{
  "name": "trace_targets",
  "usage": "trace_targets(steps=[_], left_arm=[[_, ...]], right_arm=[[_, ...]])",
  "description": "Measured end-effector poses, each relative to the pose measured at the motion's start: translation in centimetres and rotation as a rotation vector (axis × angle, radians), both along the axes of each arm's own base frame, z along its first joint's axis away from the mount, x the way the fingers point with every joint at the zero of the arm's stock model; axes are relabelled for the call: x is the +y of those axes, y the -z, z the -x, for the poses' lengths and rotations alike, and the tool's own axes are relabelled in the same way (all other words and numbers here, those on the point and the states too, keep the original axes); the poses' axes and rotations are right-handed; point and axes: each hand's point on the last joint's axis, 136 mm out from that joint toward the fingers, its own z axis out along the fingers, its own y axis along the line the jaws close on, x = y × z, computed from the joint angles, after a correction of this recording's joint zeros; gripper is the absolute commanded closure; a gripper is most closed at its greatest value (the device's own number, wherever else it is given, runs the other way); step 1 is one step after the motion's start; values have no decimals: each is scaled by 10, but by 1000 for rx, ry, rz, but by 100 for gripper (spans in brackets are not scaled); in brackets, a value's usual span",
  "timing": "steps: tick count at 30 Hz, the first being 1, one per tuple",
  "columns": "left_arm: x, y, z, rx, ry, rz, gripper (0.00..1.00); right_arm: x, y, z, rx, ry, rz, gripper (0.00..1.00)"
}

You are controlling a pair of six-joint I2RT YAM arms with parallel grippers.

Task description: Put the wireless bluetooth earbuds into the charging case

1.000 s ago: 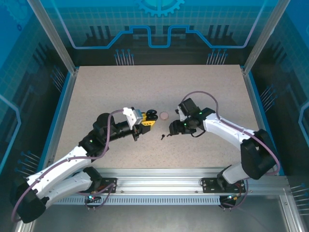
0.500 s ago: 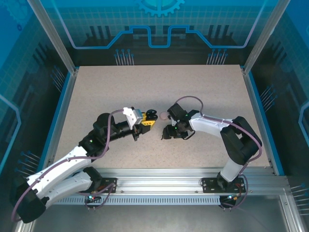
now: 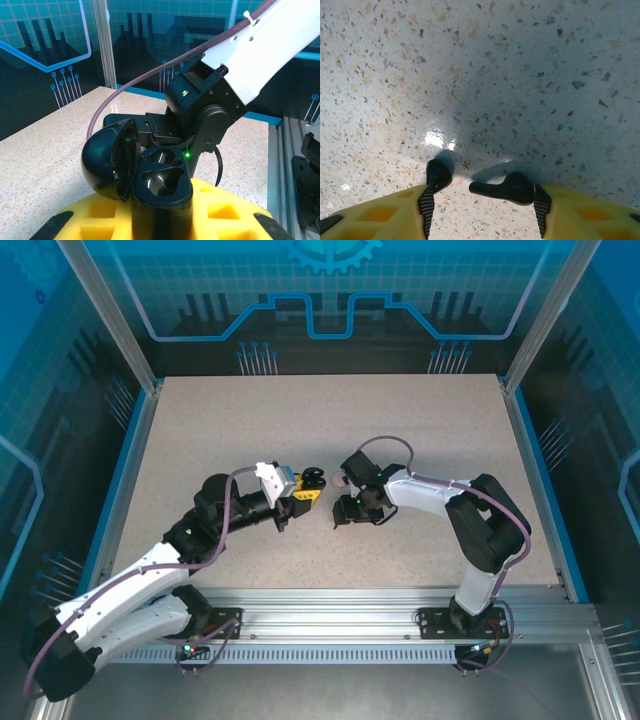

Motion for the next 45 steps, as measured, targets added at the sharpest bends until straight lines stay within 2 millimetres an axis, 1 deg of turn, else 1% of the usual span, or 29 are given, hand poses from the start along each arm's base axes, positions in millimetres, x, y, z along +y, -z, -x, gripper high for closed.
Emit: trace_targets(steps=[6,12,20,29,32,38,45], left_arm=[[1,0,0,-1,-3,0,99],[2,0,0,1,-10,-3,98],[2,2,0,8,-11,-8,98],[2,4,0,13,-11,-12,98],[2,4,0,13,-11,-12,98],[2,4,0,13,-11,-12,98],[2,4,0,14,-11,-13,98]], right_arm=[[7,-5,-6,-18,-9,-14,43],[13,-4,-12,-24,-28,-15,46],[9,-2,-14,-29,-26,8,49],[6,-2,-16,-28,-13,10,64],[3,-2,-19,-29,-7,11,72],[-1,-1,-21,-27,7,12,77],[-3,-2,-22,-31,4,15,86]])
